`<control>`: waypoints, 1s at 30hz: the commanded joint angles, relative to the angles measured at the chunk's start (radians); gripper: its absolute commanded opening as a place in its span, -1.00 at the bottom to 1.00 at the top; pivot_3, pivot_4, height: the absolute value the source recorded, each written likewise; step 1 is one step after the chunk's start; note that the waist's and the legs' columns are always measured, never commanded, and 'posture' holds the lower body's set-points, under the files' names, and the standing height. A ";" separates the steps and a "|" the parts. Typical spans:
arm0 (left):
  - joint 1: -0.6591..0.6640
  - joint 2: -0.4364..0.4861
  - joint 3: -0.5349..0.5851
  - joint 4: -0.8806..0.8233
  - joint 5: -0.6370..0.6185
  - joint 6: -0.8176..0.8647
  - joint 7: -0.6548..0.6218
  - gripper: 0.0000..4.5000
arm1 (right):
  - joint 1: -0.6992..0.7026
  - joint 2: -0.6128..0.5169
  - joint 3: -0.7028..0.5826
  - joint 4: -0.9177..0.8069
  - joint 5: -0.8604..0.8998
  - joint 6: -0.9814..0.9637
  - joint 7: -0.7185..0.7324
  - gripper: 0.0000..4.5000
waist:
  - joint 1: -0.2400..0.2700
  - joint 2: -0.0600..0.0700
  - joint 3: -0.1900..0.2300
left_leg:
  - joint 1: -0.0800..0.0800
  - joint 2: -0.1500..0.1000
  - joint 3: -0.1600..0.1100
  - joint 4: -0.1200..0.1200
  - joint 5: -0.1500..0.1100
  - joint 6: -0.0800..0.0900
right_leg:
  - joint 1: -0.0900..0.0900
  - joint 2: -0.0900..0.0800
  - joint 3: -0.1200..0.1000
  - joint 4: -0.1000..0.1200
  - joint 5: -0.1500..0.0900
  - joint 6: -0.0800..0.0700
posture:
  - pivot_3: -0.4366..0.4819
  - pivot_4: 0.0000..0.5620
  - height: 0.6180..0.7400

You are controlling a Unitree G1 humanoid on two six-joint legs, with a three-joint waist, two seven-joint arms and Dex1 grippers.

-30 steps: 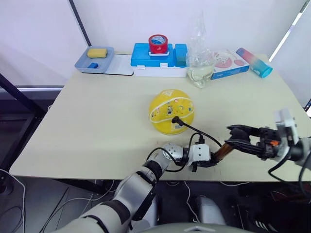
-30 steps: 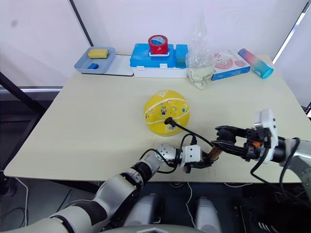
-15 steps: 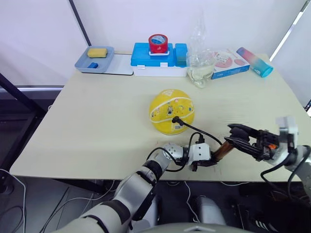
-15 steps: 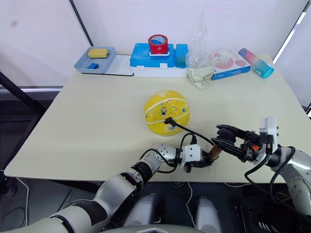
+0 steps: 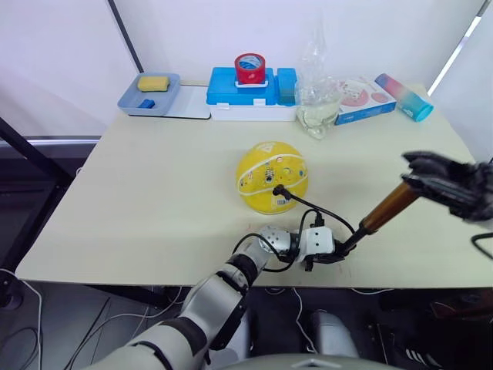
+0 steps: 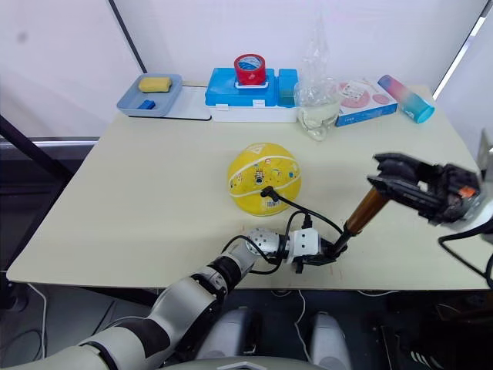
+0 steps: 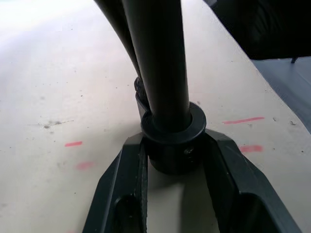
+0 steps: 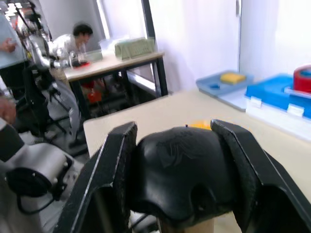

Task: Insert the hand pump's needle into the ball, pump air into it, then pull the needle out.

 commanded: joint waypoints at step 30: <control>0.029 0.012 -0.026 0.030 0.035 0.034 -0.051 -0.49 | 0.103 0.132 0.152 0.002 -0.304 -0.209 0.078 -0.15 | 0.000 -0.001 -0.001 | 0.001 0.000 0.000 -0.001 0.000 0.000 | 0.001 0.001 0.000 -0.001 0.000 0.000 | -0.05 -0.47 0.99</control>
